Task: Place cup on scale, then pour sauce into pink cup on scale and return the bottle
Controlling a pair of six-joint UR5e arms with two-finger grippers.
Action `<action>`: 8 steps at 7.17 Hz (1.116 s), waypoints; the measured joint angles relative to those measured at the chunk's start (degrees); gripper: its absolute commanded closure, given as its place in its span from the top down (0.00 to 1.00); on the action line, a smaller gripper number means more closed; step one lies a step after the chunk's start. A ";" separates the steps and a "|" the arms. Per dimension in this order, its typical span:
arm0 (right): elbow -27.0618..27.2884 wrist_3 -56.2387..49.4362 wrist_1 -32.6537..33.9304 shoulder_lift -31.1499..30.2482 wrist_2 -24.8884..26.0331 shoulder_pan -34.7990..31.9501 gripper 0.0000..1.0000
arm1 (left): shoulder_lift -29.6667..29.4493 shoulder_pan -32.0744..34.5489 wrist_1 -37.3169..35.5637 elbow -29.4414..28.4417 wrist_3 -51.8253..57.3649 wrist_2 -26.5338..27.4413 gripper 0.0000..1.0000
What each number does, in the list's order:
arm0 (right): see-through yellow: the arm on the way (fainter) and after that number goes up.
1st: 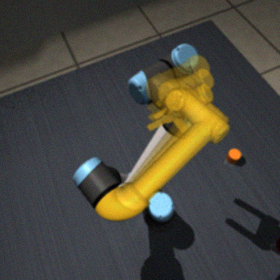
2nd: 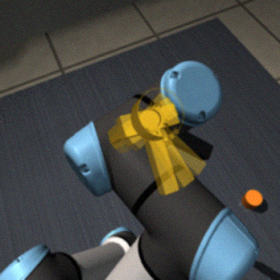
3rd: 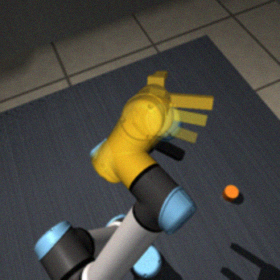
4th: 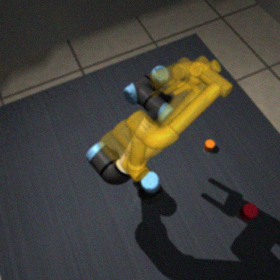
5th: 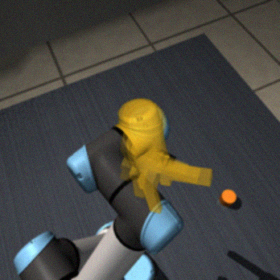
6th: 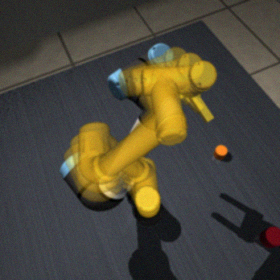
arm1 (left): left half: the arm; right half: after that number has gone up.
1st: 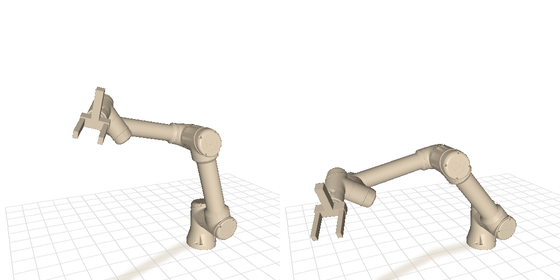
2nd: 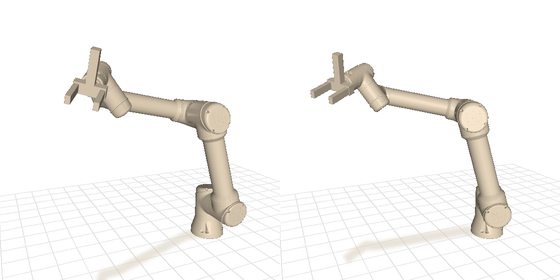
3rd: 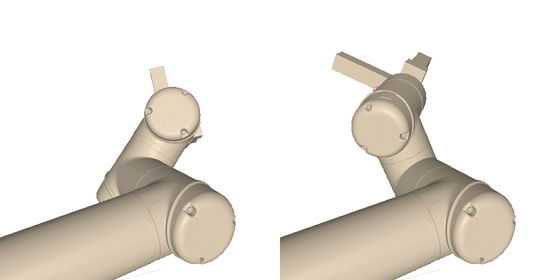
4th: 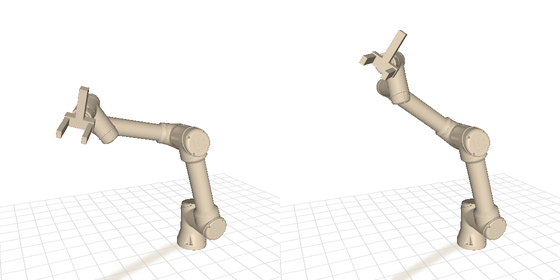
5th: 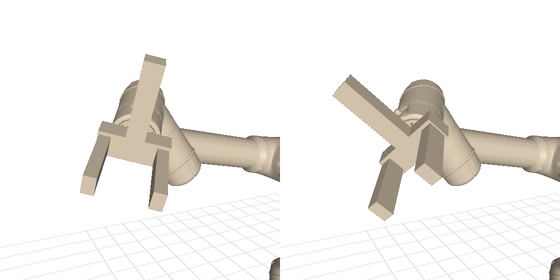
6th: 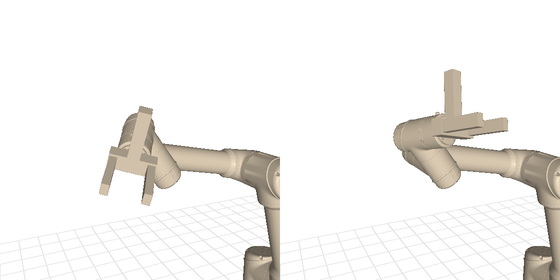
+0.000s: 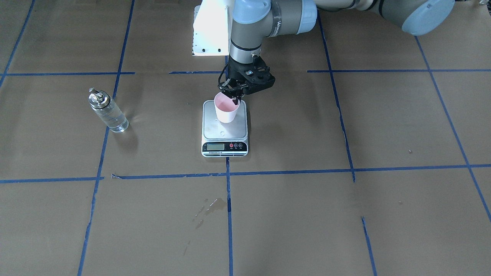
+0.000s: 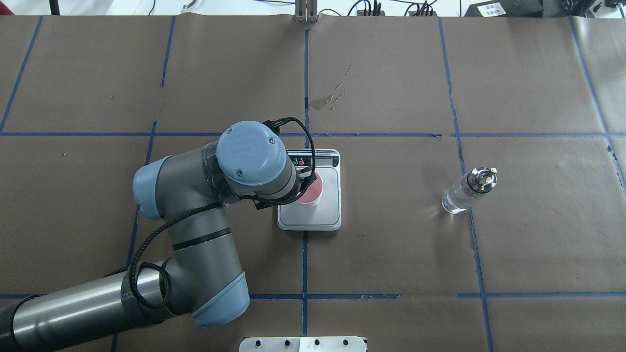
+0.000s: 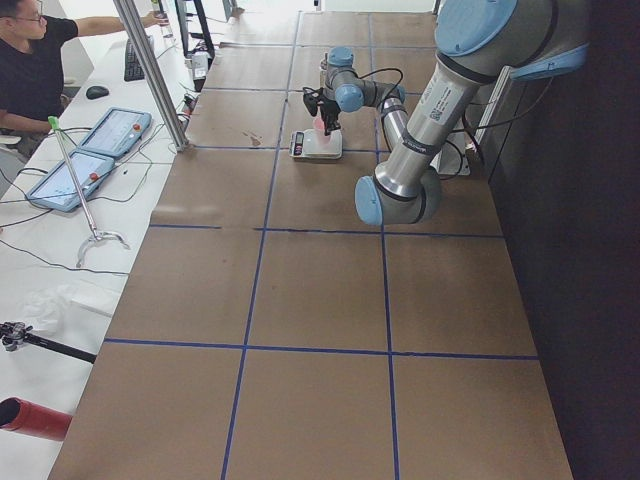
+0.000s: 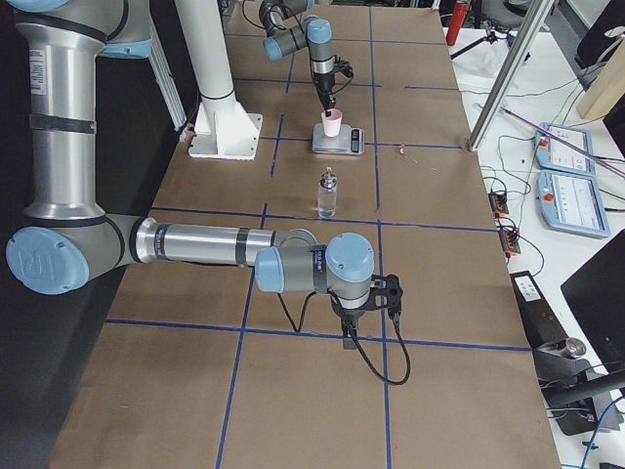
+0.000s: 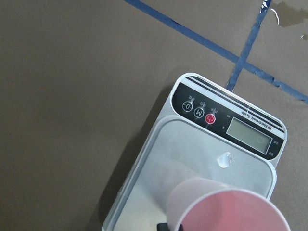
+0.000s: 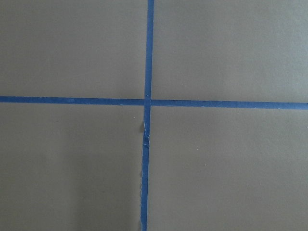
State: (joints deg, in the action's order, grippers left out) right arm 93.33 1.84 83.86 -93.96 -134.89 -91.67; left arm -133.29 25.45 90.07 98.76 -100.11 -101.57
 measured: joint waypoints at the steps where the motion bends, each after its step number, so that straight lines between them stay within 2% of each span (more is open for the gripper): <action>1: 0.21 0.00 0.17 0.07 -0.08 0.00 1.00 | 0.18 -0.08 0.51 0.26 0.06 -0.15 1.00; 3: 1.03 0.00 1.19 0.22 -0.90 0.00 1.00 | 0.51 -0.09 0.55 2.22 0.05 -0.32 1.00; 5: 3.99 0.10 1.61 -0.25 -3.74 0.07 1.00 | 1.17 1.47 -0.38 6.93 1.35 -4.19 1.00; 6: 7.97 1.24 1.99 -1.31 -4.24 0.51 1.00 | 1.54 3.46 -2.04 9.20 3.80 -7.28 1.00; 8: 20.59 11.33 2.82 -6.18 -4.27 4.92 1.00 | 2.00 7.77 -6.07 12.36 5.48 -9.97 1.00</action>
State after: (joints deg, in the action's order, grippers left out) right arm 113.92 13.17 86.68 -100.14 -139.16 -86.75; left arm -131.29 33.22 83.99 111.12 -94.63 -111.54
